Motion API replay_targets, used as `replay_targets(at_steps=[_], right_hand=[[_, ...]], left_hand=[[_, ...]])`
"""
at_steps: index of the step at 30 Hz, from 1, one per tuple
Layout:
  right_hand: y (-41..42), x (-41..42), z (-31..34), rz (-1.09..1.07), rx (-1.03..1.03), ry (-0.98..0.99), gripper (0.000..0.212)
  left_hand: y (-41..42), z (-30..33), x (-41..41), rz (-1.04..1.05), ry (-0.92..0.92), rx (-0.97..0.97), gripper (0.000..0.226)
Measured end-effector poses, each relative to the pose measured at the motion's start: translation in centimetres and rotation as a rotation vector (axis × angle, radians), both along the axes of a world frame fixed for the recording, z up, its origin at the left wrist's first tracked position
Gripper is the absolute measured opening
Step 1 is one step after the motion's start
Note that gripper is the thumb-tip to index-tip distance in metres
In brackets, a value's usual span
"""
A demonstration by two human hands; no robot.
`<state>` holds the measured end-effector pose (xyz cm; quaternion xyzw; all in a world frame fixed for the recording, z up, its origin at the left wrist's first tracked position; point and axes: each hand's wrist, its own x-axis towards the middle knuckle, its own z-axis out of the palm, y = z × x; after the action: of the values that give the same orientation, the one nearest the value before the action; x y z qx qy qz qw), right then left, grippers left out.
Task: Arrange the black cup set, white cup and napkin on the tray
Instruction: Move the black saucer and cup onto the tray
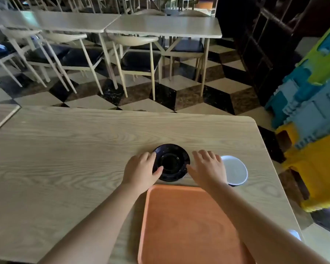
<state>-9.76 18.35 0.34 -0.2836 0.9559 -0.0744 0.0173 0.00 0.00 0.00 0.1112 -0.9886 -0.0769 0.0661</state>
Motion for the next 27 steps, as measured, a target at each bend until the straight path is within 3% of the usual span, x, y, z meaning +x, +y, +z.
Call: replay_targets(at_steps=[7,14,17,21,25,27], right_hand=[[-3.2,-4.1,-4.9,0.020,0.016,-0.014,0.040],[-4.5,-5.2,-6.7,-0.025,0.134,-0.042,0.046],[-4.2,-4.9,-7.1,-0.001,0.155,-0.076,0.045],[-4.0,-4.4,-7.3,-0.044,0.076,-0.143,0.040],[-5.0,-4.4,-7.0,-0.146,-0.046,-0.308,0.025],[-5.3,-4.6,-6.8,-0.216,-0.137,-0.407,0.023]], left_hand=[[-3.1,-5.1,-4.2,0.059,-0.006,-0.032,0.041],[-3.6,-8.2,-4.7,0.100,-0.089,-0.031,0.054],[-3.5,-8.4,-4.5,0.122,-0.096,-0.017,0.044],[-2.3,-8.3,-4.5,0.222,-0.049,0.153,0.029],[-1.6,-8.3,-4.8,0.341,-0.008,0.452,0.017],[-1.9,-7.9,-4.7,0.398,0.021,0.624,0.022]])
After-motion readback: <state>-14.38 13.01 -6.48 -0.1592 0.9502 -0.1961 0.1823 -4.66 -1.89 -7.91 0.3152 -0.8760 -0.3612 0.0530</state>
